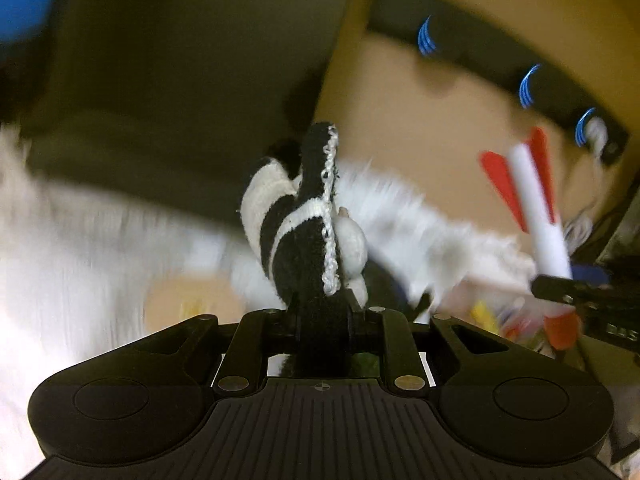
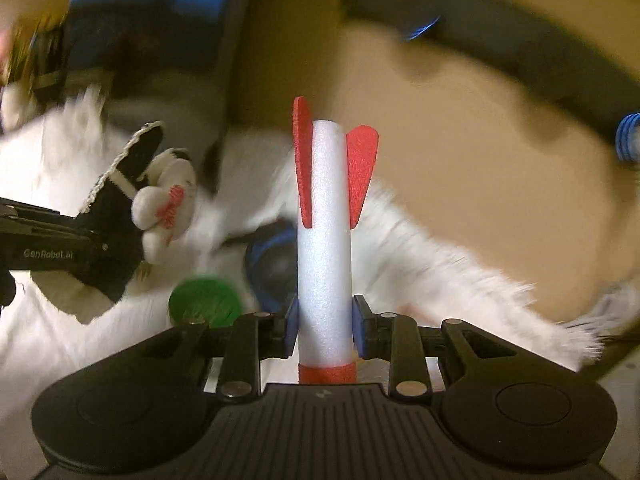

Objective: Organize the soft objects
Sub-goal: 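Lift the plush and the white-and-red foam rocket and carry both toward the pink box, then lower plush and rocket into the pink box and open both grippers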

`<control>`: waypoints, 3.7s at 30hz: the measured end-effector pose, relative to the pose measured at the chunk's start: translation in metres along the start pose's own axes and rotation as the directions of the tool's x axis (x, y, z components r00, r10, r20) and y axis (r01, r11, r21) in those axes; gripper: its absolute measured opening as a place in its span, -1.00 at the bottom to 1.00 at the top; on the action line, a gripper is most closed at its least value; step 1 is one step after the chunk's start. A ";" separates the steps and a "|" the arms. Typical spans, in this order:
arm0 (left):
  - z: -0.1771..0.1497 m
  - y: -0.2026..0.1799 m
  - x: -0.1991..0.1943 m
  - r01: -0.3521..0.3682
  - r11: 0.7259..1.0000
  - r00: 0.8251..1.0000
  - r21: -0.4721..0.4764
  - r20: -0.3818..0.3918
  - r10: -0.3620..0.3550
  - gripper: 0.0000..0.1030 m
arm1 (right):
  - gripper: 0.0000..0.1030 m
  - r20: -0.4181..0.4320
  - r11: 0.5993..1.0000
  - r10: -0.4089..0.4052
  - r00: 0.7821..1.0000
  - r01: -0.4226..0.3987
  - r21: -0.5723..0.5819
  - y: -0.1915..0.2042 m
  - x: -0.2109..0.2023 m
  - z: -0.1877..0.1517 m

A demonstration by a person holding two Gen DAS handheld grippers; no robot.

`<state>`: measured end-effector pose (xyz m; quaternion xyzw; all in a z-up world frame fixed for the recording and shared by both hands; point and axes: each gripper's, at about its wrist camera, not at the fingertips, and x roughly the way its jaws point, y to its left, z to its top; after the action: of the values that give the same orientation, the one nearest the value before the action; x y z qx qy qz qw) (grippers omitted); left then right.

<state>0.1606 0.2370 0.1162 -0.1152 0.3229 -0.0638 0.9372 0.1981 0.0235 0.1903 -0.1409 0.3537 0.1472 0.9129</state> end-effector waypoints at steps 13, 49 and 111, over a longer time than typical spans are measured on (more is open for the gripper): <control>0.094 -0.130 -0.057 0.327 0.922 0.923 0.209 0.140 -0.359 -0.59 | -0.48 0.145 0.946 -0.231 0.962 0.187 0.263 -0.101 -0.121 -0.040; -0.013 -0.180 0.112 0.312 0.949 0.855 -0.042 -0.423 -0.300 -0.53 | -0.01 -0.120 0.847 0.072 0.990 0.003 0.531 -0.143 0.025 -0.150; -0.013 -0.205 0.102 0.320 0.942 0.880 0.095 -0.398 -0.259 -0.60 | -0.45 -0.105 0.905 -0.066 0.992 0.104 0.412 -0.136 0.001 -0.141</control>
<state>0.2237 0.0173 0.0985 -0.0731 0.4710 -0.2501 0.8428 0.1632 -0.1517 0.1105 0.0356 0.4105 0.0222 0.9109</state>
